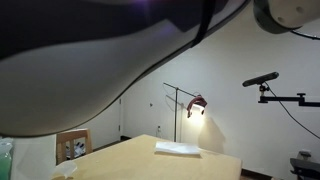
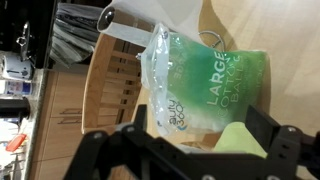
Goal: Place the green plastic upright on the left side of the table
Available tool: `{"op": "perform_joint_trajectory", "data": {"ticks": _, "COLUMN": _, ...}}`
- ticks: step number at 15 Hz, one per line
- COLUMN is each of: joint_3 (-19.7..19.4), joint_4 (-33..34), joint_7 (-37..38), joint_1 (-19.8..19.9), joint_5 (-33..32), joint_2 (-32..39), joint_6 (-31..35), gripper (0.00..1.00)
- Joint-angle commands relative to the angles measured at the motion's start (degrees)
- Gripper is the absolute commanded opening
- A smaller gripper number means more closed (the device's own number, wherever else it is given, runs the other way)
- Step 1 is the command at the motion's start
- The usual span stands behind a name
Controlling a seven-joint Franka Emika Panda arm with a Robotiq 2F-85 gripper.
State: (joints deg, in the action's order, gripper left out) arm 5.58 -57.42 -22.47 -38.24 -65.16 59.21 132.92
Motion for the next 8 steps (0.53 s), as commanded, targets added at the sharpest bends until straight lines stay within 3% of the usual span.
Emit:
{"op": "perform_joint_trajectory", "data": {"ticks": 1, "joint_3": -0.2, "joint_4": -5.1, "joint_7": 0.1, "joint_1": -2.5, "joint_5": 0.1, "joint_2": -4.0, "joint_6": -6.9, "gripper": 1.0}}
{"op": "perform_joint_trajectory", "data": {"ticks": 8, "joint_3": -1.2, "joint_4": -10.3, "joint_7": 8.5, "joint_1": -4.5, "joint_5": 1.7, "joint_2": -8.3, "joint_6": -25.7, "gripper": 1.0}}
